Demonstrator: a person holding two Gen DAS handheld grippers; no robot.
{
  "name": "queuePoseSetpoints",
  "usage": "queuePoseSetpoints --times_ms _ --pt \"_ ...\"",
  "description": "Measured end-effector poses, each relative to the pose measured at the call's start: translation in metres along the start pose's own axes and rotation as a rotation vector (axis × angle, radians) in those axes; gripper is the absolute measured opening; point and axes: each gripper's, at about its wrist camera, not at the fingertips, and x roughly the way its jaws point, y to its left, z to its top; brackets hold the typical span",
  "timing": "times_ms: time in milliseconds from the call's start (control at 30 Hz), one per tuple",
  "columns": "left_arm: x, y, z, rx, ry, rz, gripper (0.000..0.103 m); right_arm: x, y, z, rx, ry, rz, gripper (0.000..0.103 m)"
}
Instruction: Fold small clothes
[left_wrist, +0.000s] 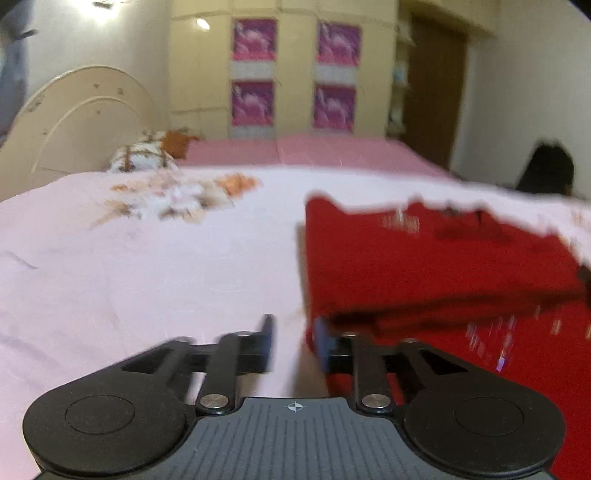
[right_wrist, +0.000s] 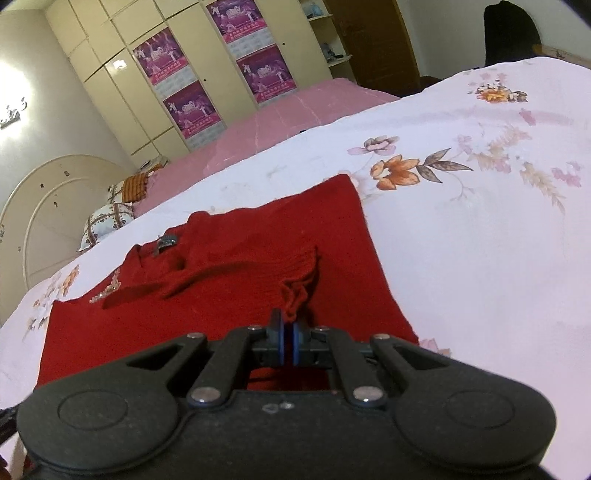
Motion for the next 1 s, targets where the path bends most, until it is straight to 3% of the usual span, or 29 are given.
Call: queuePoseSetpoints --times_ms 67,167,267,300,333,533,700,833,867,900,933,1000 --pt "0.0 -0.01 0.013 0.004 -0.038 -0.026 0.06 0.0 0.002 0.002 -0.018 -0.007 0.005 0.005" --pt "0.018 -0.036 0.027 0.035 -0.019 -0.098 0.063 0.0 0.003 0.004 -0.023 -0.011 0.005 0.005" --pt "0.039 -0.051 0.026 0.042 0.046 -0.112 0.058 -0.004 0.005 0.008 -0.039 -0.037 0.006 0.005" --pt "0.045 -0.053 0.022 0.043 0.079 -0.124 0.041 -0.007 0.007 0.009 -0.048 -0.051 0.01 0.005" --pt "0.049 -0.054 0.017 0.041 0.115 -0.119 0.037 -0.009 0.008 0.012 -0.06 -0.059 0.013 0.005" --pt "0.041 -0.053 0.005 0.059 0.085 -0.106 0.037 0.005 -0.004 0.009 -0.064 0.011 -0.02 0.006" --pt "0.039 -0.052 0.009 0.046 0.095 -0.096 0.037 0.006 -0.008 0.007 -0.049 0.002 -0.014 0.006" --pt "0.026 -0.044 0.01 0.036 0.071 -0.013 0.038 -0.002 -0.012 0.011 -0.052 -0.013 -0.021 0.006" --pt "0.021 -0.043 0.011 0.034 0.046 -0.002 0.041 -0.006 -0.011 0.012 -0.059 -0.018 -0.021 0.008" --pt "0.016 -0.043 0.015 0.035 0.015 -0.006 0.057 -0.011 -0.009 0.013 -0.083 -0.031 -0.041 0.013" --pt "0.015 -0.045 0.019 0.041 -0.015 -0.022 0.066 -0.019 -0.003 0.015 -0.125 -0.069 -0.073 0.013" --pt "0.022 -0.06 0.031 0.087 -0.051 -0.069 0.07 -0.026 0.01 0.018 -0.155 -0.104 -0.042 0.014"
